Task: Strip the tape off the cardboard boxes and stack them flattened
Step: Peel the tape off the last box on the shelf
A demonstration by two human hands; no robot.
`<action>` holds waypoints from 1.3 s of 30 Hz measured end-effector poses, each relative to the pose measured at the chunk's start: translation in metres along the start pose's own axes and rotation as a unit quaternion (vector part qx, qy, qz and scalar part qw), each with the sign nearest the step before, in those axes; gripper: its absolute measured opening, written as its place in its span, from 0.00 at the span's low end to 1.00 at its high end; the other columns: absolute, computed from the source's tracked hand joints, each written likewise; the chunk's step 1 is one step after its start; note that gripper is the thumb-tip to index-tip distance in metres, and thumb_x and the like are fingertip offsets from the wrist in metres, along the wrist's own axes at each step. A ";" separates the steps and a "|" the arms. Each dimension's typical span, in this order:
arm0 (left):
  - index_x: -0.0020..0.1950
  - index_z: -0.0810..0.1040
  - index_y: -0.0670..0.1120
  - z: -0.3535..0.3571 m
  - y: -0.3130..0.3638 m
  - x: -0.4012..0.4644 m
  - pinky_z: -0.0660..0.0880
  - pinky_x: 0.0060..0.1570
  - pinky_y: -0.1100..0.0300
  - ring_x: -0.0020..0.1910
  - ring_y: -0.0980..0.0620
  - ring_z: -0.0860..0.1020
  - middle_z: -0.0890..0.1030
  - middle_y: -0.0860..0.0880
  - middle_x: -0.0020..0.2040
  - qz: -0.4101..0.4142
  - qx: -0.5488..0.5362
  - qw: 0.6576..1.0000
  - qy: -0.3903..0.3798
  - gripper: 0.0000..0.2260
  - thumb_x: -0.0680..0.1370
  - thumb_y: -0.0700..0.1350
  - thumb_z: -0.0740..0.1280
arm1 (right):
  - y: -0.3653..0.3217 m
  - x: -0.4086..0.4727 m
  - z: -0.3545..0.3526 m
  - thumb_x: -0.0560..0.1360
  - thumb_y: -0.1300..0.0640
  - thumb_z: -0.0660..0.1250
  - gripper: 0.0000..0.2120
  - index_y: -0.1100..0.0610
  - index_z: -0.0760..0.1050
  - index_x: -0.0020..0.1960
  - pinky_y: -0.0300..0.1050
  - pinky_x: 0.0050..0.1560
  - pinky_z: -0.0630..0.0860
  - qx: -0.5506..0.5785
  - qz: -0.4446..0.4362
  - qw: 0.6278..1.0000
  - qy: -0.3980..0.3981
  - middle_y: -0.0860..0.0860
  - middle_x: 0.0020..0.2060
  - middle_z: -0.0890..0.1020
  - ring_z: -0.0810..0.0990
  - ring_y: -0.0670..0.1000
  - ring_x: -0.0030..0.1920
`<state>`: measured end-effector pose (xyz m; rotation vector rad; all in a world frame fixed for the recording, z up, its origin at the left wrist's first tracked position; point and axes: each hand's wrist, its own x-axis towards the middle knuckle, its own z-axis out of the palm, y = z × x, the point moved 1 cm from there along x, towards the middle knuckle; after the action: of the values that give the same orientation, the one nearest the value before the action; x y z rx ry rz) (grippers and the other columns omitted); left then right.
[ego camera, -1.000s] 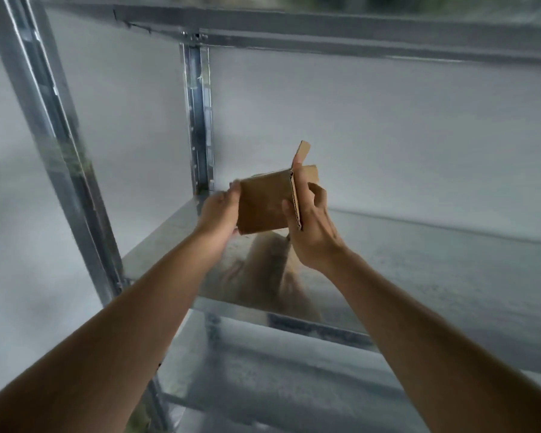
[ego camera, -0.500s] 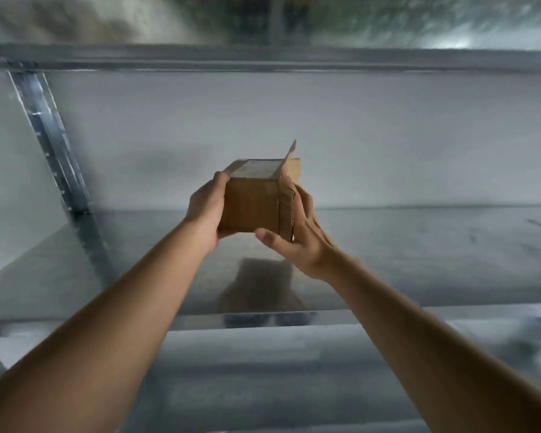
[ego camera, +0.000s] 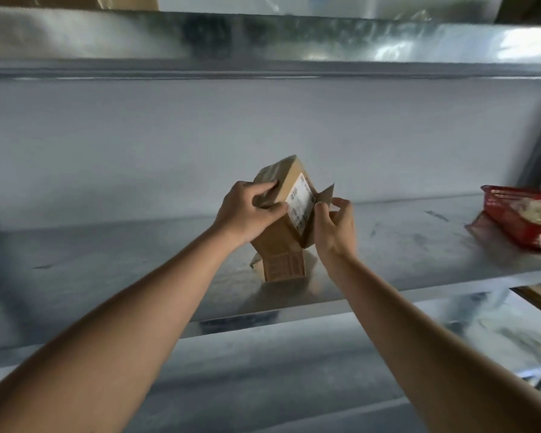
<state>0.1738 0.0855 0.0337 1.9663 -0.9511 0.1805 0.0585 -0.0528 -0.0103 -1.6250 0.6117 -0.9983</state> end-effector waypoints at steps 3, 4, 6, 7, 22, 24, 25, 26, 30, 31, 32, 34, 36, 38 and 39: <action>0.75 0.74 0.59 0.034 0.007 0.009 0.71 0.61 0.62 0.64 0.53 0.74 0.72 0.51 0.65 0.037 0.051 0.995 -0.081 0.30 0.74 0.62 0.75 | 0.014 0.017 -0.020 0.80 0.47 0.58 0.09 0.49 0.69 0.56 0.47 0.44 0.72 -0.090 0.052 0.995 0.005 0.53 0.55 0.77 0.77 0.51 0.49; 0.76 0.73 0.59 0.045 0.007 0.011 0.72 0.64 0.59 0.66 0.52 0.73 0.71 0.51 0.68 0.044 0.065 0.991 -0.107 0.31 0.74 0.63 0.74 | 0.020 0.022 -0.026 0.80 0.50 0.58 0.07 0.51 0.69 0.56 0.46 0.41 0.70 -0.122 0.075 0.990 0.003 0.54 0.55 0.78 0.76 0.51 0.47; 0.76 0.73 0.62 0.065 0.006 0.014 0.69 0.72 0.53 0.71 0.49 0.70 0.68 0.51 0.73 0.052 0.089 0.983 -0.149 0.30 0.74 0.64 0.74 | 0.032 0.030 -0.042 0.79 0.55 0.57 0.09 0.55 0.70 0.58 0.47 0.44 0.69 -0.175 0.111 0.978 -0.006 0.55 0.57 0.78 0.74 0.53 0.49; 0.75 0.73 0.63 0.073 0.006 0.016 0.67 0.74 0.50 0.73 0.48 0.68 0.67 0.51 0.74 0.059 0.104 0.978 -0.169 0.30 0.74 0.65 0.73 | 0.036 0.033 -0.049 0.78 0.58 0.57 0.12 0.56 0.70 0.61 0.47 0.49 0.68 -0.191 0.119 0.974 -0.010 0.56 0.60 0.77 0.73 0.54 0.51; 0.55 0.78 0.63 0.060 0.008 0.064 0.84 0.49 0.53 0.55 0.52 0.82 0.80 0.54 0.59 0.066 0.009 0.928 -0.368 0.21 0.78 0.35 0.67 | 0.034 0.075 -0.060 0.85 0.50 0.55 0.20 0.50 0.73 0.75 0.54 0.69 0.75 -0.202 -0.086 0.976 -0.018 0.50 0.72 0.76 0.76 0.52 0.69; 0.53 0.78 0.62 0.064 0.008 0.066 0.84 0.50 0.49 0.56 0.51 0.81 0.79 0.53 0.60 0.071 0.011 0.934 -0.349 0.21 0.77 0.34 0.66 | 0.034 0.082 -0.063 0.84 0.51 0.56 0.20 0.49 0.75 0.73 0.49 0.56 0.81 -0.165 -0.064 0.983 -0.040 0.49 0.63 0.82 0.82 0.50 0.58; 0.51 0.77 0.62 0.067 0.009 0.067 0.83 0.52 0.48 0.59 0.50 0.79 0.78 0.54 0.63 0.071 0.018 0.938 -0.338 0.21 0.76 0.33 0.66 | 0.033 0.088 -0.065 0.84 0.52 0.57 0.19 0.48 0.76 0.73 0.45 0.45 0.81 -0.142 -0.043 0.987 -0.055 0.47 0.57 0.84 0.83 0.49 0.50; 0.50 0.77 0.61 0.069 0.009 0.068 0.82 0.56 0.47 0.64 0.50 0.76 0.76 0.55 0.67 0.072 0.028 0.942 -0.326 0.21 0.75 0.32 0.66 | 0.032 0.094 -0.066 0.84 0.53 0.59 0.18 0.49 0.77 0.71 0.40 0.37 0.79 -0.117 -0.017 0.991 -0.069 0.47 0.53 0.84 0.83 0.48 0.44; 0.45 0.76 0.60 0.076 0.017 0.075 0.69 0.65 0.50 0.68 0.53 0.66 0.71 0.59 0.66 0.125 0.163 0.951 -0.231 0.21 0.72 0.31 0.66 | 0.026 0.116 -0.072 0.82 0.59 0.62 0.14 0.51 0.83 0.61 0.31 0.29 0.75 -0.125 0.012 0.987 -0.102 0.46 0.43 0.86 0.85 0.43 0.32; 0.45 0.76 0.59 0.079 0.019 0.075 0.70 0.61 0.51 0.64 0.53 0.68 0.73 0.59 0.62 0.132 0.190 0.951 -0.204 0.20 0.73 0.32 0.67 | 0.026 0.119 -0.075 0.81 0.58 0.61 0.13 0.49 0.83 0.57 0.30 0.28 0.73 -0.165 -0.015 0.981 -0.105 0.46 0.42 0.86 0.84 0.42 0.31; 0.45 0.77 0.58 0.082 0.021 0.074 0.73 0.57 0.51 0.60 0.52 0.72 0.75 0.57 0.59 0.132 0.206 0.953 -0.178 0.17 0.75 0.34 0.67 | 0.026 0.121 -0.078 0.81 0.57 0.61 0.12 0.47 0.83 0.55 0.30 0.27 0.71 -0.209 -0.045 0.972 -0.099 0.45 0.42 0.86 0.82 0.42 0.32; 0.50 0.81 0.54 0.088 0.027 0.073 0.77 0.49 0.53 0.51 0.52 0.77 0.80 0.53 0.54 0.126 0.231 0.956 -0.129 0.07 0.81 0.42 0.65 | 0.029 0.124 -0.085 0.81 0.56 0.60 0.14 0.46 0.83 0.53 0.35 0.30 0.69 -0.254 -0.085 0.960 -0.083 0.42 0.45 0.84 0.78 0.42 0.35; 0.58 0.82 0.54 0.097 0.037 0.075 0.77 0.49 0.53 0.51 0.50 0.80 0.82 0.51 0.57 0.117 0.274 0.949 -0.108 0.11 0.84 0.55 0.62 | 0.034 0.129 -0.090 0.82 0.58 0.60 0.14 0.48 0.84 0.54 0.42 0.35 0.75 -0.232 -0.095 0.963 -0.095 0.44 0.48 0.84 0.82 0.46 0.39; 0.70 0.78 0.58 0.108 0.044 0.079 0.76 0.57 0.52 0.60 0.46 0.79 0.79 0.50 0.64 0.086 0.296 0.940 -0.145 0.19 0.84 0.62 0.58 | 0.041 0.133 -0.096 0.82 0.60 0.62 0.13 0.51 0.84 0.55 0.46 0.36 0.81 -0.175 -0.091 0.974 -0.115 0.48 0.47 0.85 0.86 0.51 0.37; 0.73 0.75 0.60 0.113 0.046 0.080 0.74 0.60 0.53 0.64 0.45 0.77 0.75 0.49 0.67 0.069 0.294 0.938 -0.169 0.20 0.84 0.62 0.57 | 0.044 0.135 -0.099 0.83 0.60 0.63 0.12 0.51 0.84 0.54 0.43 0.36 0.81 -0.138 -0.087 0.978 -0.131 0.50 0.46 0.86 0.86 0.52 0.35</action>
<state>0.1714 -0.0605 0.0376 2.5327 -1.3773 0.2294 0.0483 -0.2255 -0.0058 -2.0461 0.4471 -0.8300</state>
